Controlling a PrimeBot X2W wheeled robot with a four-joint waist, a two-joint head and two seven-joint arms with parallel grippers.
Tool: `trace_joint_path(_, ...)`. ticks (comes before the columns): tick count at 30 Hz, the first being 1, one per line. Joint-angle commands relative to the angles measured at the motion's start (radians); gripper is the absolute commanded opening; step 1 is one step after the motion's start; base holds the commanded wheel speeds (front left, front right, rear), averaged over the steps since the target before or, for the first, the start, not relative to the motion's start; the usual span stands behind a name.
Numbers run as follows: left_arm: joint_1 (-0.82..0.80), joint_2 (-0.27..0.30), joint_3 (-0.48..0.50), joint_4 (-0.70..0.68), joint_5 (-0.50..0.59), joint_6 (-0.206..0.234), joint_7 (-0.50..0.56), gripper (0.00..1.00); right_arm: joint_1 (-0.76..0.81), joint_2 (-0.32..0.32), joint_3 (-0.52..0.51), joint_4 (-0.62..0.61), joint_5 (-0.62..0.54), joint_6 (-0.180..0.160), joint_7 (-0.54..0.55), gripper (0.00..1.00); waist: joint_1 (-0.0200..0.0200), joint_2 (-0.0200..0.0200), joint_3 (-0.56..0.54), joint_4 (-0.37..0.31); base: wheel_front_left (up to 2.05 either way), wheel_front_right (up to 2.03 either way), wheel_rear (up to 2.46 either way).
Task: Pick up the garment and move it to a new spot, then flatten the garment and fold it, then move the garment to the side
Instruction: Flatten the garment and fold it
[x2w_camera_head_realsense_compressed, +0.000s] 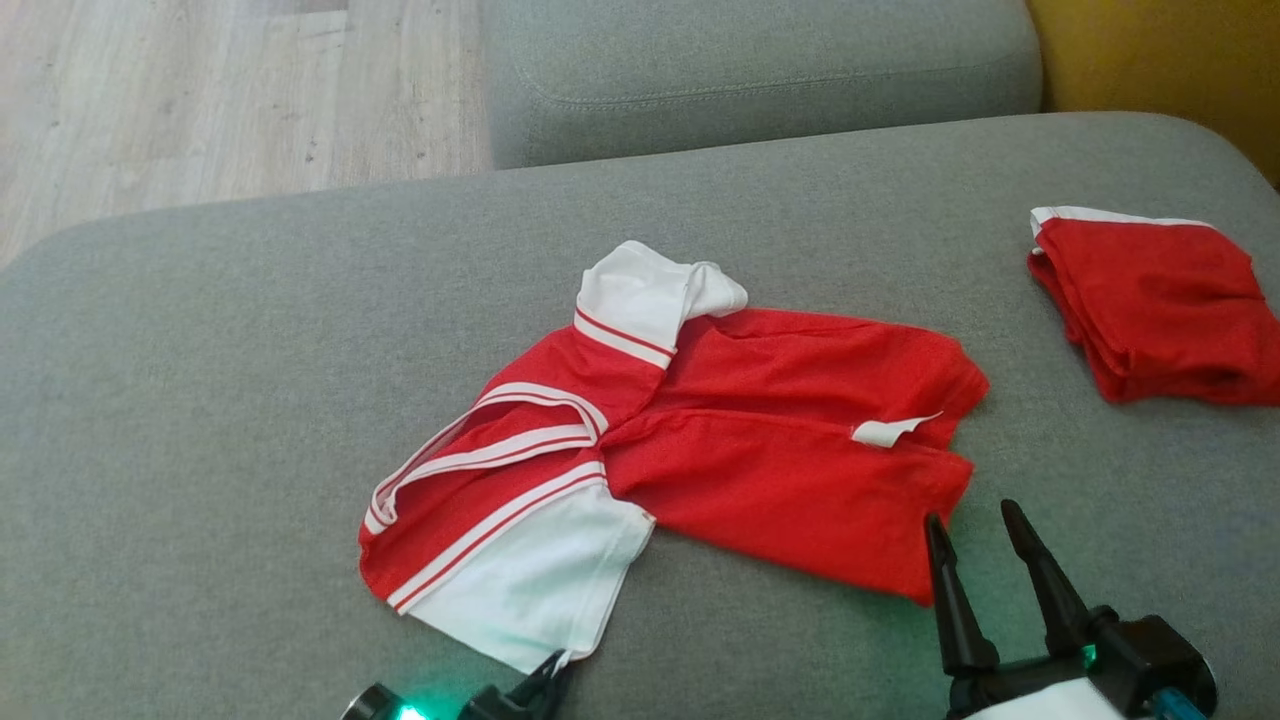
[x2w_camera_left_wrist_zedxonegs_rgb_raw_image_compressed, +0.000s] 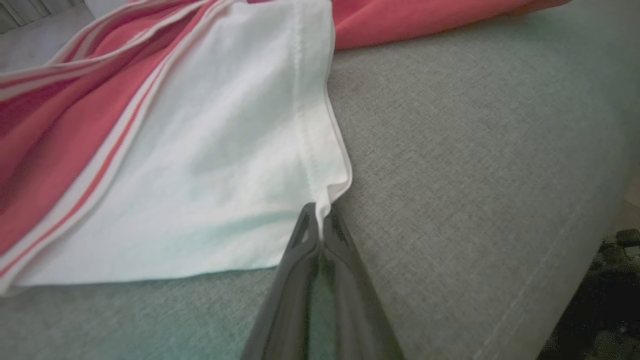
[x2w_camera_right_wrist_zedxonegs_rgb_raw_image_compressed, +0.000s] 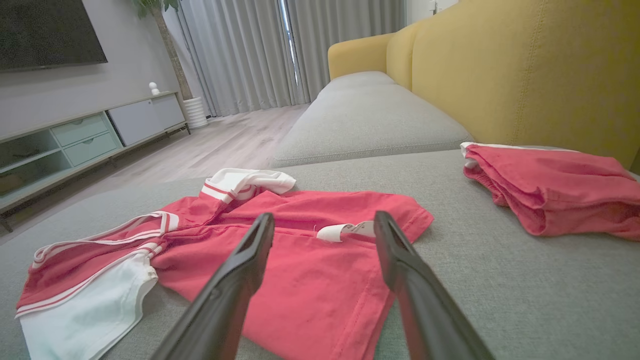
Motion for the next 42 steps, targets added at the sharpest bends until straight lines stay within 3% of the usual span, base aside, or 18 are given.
trace_joint_path(1,-0.019,-0.001,0.011,0.003,-0.014,-0.005,0.004,0.00,-0.025,-0.018,0.019,-0.031,-0.009,0.003,-0.011,1.00,0.0000,0.0000,-0.003,0.003,0.00,0.00,0.00)
trace_joint_path(12,-0.008,0.078,0.139,-0.295,-0.081,0.066,0.004,0.00,-0.060,-0.028,-0.028,0.056,0.019,0.003,-0.011,1.00,0.0000,0.0000,0.005,0.048,0.00,0.00,0.00)
trace_joint_path(18,-0.047,0.150,0.231,-0.481,-0.102,0.074,0.004,0.00,-0.195,-0.048,-0.053,0.259,0.083,0.003,0.000,1.00,0.0000,0.0000,0.041,0.076,0.00,0.00,0.00)
trace_joint_path(25,-0.066,0.166,0.257,-0.535,-0.101,0.076,0.004,0.00,-0.307,-0.043,-0.061,0.406,0.117,0.003,0.024,1.00,0.0000,0.0000,0.056,0.087,0.00,0.00,0.00)
trace_joint_path(32,-0.066,0.169,0.258,-0.542,-0.091,0.079,0.004,0.00,-0.331,-0.035,-0.071,0.471,0.116,0.003,0.015,1.00,0.0000,0.0000,0.052,0.087,0.00,0.00,0.00)
trace_joint_path(34,-0.066,0.171,0.260,-0.541,-0.087,0.081,0.004,0.00,-0.329,-0.032,-0.073,0.477,0.117,0.003,0.011,0.92,0.0000,0.0000,0.050,0.085,0.00,0.00,0.00)
trace_joint_path(35,-0.066,0.171,0.261,-0.541,-0.086,0.083,0.004,0.00,-0.329,-0.031,-0.074,0.479,0.119,0.003,0.010,0.82,0.0000,0.0000,0.048,0.085,0.00,0.00,0.00)
trace_joint_path(40,-0.066,0.173,0.265,-0.540,-0.083,0.087,0.004,0.00,-0.331,-0.027,-0.070,0.485,0.125,0.003,0.005,0.00,0.0000,0.0000,0.046,0.084,0.00,0.00,0.00)
trace_joint_path(42,-0.066,0.173,0.265,-0.539,-0.081,0.088,0.004,0.00,-0.334,-0.026,-0.068,0.485,0.126,0.003,0.005,0.00,0.0000,0.0000,0.045,0.085,0.00,0.00,0.00)
